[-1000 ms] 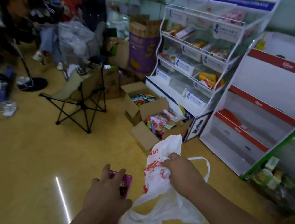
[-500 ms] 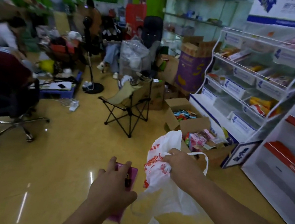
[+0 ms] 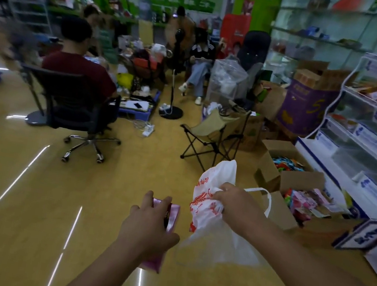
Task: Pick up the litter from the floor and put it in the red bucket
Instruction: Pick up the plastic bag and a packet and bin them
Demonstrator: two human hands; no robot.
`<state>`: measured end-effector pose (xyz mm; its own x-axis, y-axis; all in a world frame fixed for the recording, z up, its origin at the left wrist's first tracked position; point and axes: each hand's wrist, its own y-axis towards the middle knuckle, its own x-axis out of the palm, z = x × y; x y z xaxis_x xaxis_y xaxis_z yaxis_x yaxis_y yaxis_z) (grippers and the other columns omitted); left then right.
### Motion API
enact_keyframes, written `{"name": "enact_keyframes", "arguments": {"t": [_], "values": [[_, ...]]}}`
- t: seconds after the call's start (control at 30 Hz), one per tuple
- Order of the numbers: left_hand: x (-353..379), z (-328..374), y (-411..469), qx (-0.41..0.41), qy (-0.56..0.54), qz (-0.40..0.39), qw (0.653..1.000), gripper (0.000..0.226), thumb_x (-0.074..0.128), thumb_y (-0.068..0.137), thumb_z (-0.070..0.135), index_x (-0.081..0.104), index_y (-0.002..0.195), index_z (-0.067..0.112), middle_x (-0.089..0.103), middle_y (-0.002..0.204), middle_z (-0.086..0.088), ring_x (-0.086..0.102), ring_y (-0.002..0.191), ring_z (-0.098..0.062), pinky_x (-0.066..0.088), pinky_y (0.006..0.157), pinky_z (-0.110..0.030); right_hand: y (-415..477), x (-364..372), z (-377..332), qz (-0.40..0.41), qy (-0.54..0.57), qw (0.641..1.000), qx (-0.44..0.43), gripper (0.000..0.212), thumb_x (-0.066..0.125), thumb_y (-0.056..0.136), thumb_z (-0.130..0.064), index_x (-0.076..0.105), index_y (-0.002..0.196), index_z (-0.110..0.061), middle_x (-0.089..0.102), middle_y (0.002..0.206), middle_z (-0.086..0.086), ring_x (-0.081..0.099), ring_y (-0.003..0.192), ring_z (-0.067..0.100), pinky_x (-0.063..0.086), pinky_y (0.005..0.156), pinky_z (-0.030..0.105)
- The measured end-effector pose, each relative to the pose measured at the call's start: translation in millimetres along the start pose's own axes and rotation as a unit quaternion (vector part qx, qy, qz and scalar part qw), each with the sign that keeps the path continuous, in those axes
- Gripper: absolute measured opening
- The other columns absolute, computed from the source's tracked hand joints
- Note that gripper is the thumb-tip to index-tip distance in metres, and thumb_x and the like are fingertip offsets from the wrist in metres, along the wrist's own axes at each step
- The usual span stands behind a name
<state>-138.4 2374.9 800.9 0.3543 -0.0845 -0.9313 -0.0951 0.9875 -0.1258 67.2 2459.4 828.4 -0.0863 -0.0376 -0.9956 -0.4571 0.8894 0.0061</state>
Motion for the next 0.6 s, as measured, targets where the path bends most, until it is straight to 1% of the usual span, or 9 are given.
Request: {"name": "enact_keyframes", "arguments": {"t": [0.07,0.13,0.23,0.47,0.57,0.6], "values": [[-12.5,-24.2,-7.3,-0.016,-0.006,0.008,1.0,0.087,0.057,0.072,0.055,0.02,0.149,0.04,0.011,0.159,-0.006,0.045,0.123,-0.038,0.045,0.09,-0.035,9.5,-0.9,-26.1,0.0,-0.005,1.0,-0.017,0.036,0.054,0.095,-0.019,0.059,0.131,-0.025,0.058,0.127,0.002,0.06,0.109,0.021,0.051,0.092,0.032],[-27.7,-52.8,-16.2,-0.034,-0.009,0.015,0.999,0.088,0.058,0.072,0.053,0.02,0.149,0.039,0.01,0.159,-0.006,0.044,0.123,-0.039,0.043,0.092,-0.035,20.7,-0.2,-55.9,-0.001,-0.01,0.999,-0.036,0.036,0.052,0.095,-0.016,0.06,0.129,-0.025,0.058,0.12,0.001,0.06,0.106,0.02,0.051,0.086,0.03],[-48.2,-94.6,-30.7,-0.063,-0.014,0.026,0.998,0.089,0.06,0.071,0.053,0.02,0.149,0.039,0.01,0.159,-0.007,0.043,0.123,-0.039,0.043,0.095,-0.036,37.0,-0.4,-99.5,0.001,-0.01,0.998,-0.068,0.037,0.049,0.095,-0.015,0.06,0.129,-0.026,0.058,0.114,0.001,0.059,0.102,0.02,0.048,0.078,0.028],[-84.8,-180.5,-64.0,-0.123,-0.027,0.058,0.99,0.09,0.063,0.071,0.051,0.02,0.149,0.039,0.01,0.158,-0.005,0.042,0.124,-0.038,0.044,0.093,-0.036,66.2,3.1,-196.6,0.0,0.005,0.991,-0.131,0.037,0.052,0.096,-0.021,0.059,0.132,-0.027,0.057,0.12,0.0,0.058,0.108,0.02,0.049,0.086,0.028],[-95.1,-212.6,-78.3,-0.143,-0.027,0.062,0.987,0.092,0.062,0.071,0.052,0.019,0.151,0.038,0.01,0.159,-0.007,0.041,0.126,-0.04,0.042,0.097,-0.037,76.8,3.6,-235.6,-0.002,-0.005,0.988,-0.152,0.036,0.051,0.097,-0.021,0.059,0.131,-0.027,0.057,0.121,-0.001,0.058,0.106,0.019,0.043,0.077,0.024],[-98.4,-222.7,-83.4,-0.149,-0.028,0.064,0.986,0.092,0.062,0.071,0.052,0.019,0.151,0.038,0.011,0.159,-0.008,0.04,0.126,-0.04,0.041,0.098,-0.037,79.2,3.6,-248.5,-0.003,-0.008,0.987,-0.158,0.036,0.05,0.096,-0.02,0.059,0.13,-0.026,0.057,0.12,0.0,0.059,0.105,0.019,0.045,0.077,0.024]]}}
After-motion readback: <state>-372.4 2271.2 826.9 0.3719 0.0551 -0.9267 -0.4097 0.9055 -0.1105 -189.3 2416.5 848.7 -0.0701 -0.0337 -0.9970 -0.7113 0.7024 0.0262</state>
